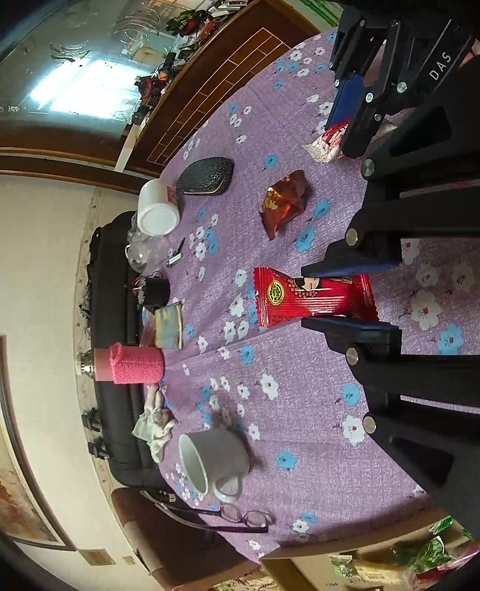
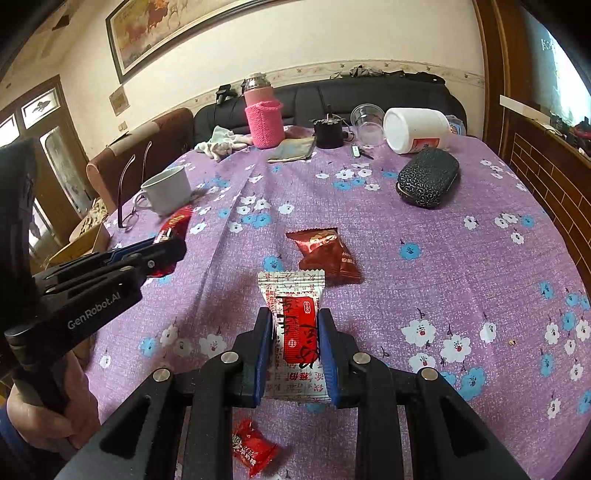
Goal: Organize snacks
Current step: 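Carry the red candy bar and white packet over the cardboard box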
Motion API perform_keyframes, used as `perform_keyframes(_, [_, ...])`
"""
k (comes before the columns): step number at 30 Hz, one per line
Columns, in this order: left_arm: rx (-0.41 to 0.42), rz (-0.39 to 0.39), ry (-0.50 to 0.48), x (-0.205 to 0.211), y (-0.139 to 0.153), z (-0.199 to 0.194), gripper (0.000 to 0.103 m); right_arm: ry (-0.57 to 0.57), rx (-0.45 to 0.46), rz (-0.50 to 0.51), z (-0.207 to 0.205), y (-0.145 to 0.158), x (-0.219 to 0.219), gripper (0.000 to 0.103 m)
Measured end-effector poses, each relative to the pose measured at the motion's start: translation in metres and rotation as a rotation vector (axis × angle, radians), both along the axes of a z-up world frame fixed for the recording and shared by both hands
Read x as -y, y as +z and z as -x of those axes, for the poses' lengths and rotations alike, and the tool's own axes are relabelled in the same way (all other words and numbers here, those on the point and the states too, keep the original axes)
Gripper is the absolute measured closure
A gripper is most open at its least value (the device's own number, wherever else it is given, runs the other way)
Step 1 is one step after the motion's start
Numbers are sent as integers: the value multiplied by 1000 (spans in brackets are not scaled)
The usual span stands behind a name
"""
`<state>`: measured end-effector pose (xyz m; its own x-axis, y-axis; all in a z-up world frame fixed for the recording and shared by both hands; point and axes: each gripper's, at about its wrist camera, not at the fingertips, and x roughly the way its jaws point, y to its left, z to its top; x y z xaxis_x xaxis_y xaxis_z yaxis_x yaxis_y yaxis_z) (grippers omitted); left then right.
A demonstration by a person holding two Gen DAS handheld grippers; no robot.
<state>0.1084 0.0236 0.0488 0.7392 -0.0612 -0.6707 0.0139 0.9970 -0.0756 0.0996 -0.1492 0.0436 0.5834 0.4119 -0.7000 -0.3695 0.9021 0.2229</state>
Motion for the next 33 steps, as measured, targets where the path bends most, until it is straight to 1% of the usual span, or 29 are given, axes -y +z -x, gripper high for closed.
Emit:
perform_keyframes(5, [36,-20,19,1,11,5,84,5,2,-13,-1,0,-1,77])
perform_keyframes(11, [53,13,33,-3,26,26,84,2,-6,-30,-2,-1,0,77])
perform_keyframes(14, [43,27,41,-6,25,41,84,5,-6,-44,0,1,1,77])
perform_keyframes(19, [40,50,72,-16,25,60,84,15,12,-39,5,4,-2,77])
perform_keyframes(26, [85,49,137,-49,43,99,84,38,31,-31,12,8,-10,77])
perform_keyframes(29, [94,55,178,-73,49,116,84,49,19,-53,14,9,-17,77])
perform_keyframes(33, [93,66,246,-109,50,133,84,78,-15,-121,22,15,-30,76])
